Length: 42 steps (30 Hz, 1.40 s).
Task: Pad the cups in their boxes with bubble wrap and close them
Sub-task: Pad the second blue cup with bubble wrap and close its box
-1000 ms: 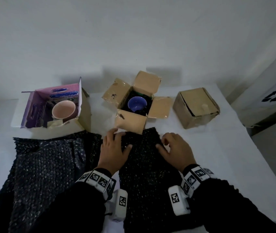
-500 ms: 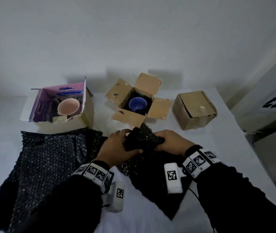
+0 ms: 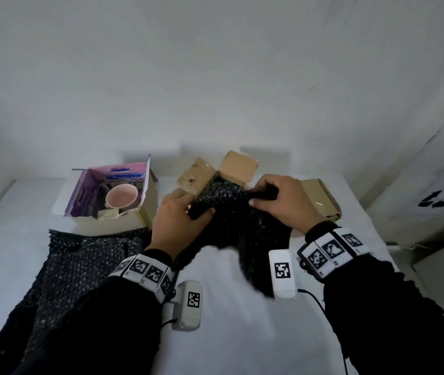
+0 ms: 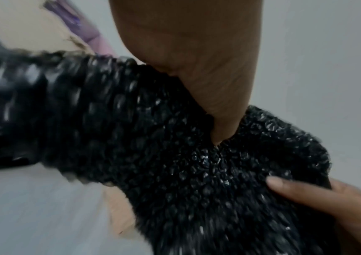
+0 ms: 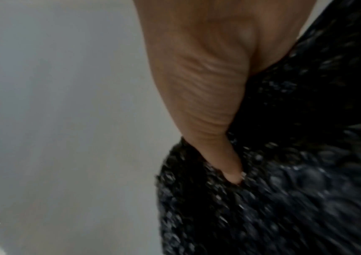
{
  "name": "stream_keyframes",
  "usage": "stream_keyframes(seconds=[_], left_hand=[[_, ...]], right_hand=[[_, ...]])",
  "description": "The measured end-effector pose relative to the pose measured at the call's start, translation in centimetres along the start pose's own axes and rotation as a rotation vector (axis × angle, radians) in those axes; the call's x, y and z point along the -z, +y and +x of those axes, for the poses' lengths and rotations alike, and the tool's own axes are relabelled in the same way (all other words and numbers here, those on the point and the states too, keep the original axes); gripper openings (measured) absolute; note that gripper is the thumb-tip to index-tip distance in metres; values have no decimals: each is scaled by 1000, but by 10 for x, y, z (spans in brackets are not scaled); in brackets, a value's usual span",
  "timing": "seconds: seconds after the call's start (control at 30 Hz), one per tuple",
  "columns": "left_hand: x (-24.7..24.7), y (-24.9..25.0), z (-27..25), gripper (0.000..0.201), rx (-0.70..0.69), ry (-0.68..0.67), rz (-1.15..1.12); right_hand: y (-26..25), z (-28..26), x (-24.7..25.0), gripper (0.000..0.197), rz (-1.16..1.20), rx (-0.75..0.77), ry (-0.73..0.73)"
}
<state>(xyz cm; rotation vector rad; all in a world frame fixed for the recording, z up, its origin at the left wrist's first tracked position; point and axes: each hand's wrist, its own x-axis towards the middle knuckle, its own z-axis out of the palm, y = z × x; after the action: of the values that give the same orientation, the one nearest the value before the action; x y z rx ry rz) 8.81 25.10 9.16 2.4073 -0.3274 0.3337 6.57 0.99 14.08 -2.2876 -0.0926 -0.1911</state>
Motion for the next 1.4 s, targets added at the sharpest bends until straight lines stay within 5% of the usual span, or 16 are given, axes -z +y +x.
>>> stream_keyframes(seconds=[0.1, 0.17, 0.27, 0.43, 0.53, 0.63, 0.8, 0.9, 1.03, 1.2, 1.4], left_hand=[[9, 22, 16, 28, 29, 73, -92], [16, 34, 27, 54, 7, 103, -253], [21, 41, 46, 56, -24, 168, -368], [17, 39, 66, 45, -111, 194, -529], [7, 23, 70, 48, -249, 93, -538], [-7, 3, 68, 48, -295, -44, -393], [-33, -27, 70, 49, -132, -400, -21], [-44, -39, 79, 51, -121, -398, 249], [-52, -41, 91, 35, -70, -385, 321], [-61, -34, 103, 19, -24, -462, 399], [-70, -30, 100, 28, -134, -604, 352]], right_hand=[[-18, 15, 0, 19, -205, 136, 202], [-31, 23, 0, 20, -358, 146, 210], [-42, 33, -1, 27, -471, 121, 226], [-44, 49, -3, 53, -113, 170, 373], [-39, 55, -7, 58, 8, 247, 438], [-19, 58, -23, 53, -21, 220, 329], [29, 54, -56, 59, -149, 43, -39], [53, 58, -69, 71, -166, 11, -158], [69, 71, -84, 72, -272, -9, -192], [79, 88, -94, 27, -232, -82, -99], [82, 92, -98, 33, -273, -35, -102]])
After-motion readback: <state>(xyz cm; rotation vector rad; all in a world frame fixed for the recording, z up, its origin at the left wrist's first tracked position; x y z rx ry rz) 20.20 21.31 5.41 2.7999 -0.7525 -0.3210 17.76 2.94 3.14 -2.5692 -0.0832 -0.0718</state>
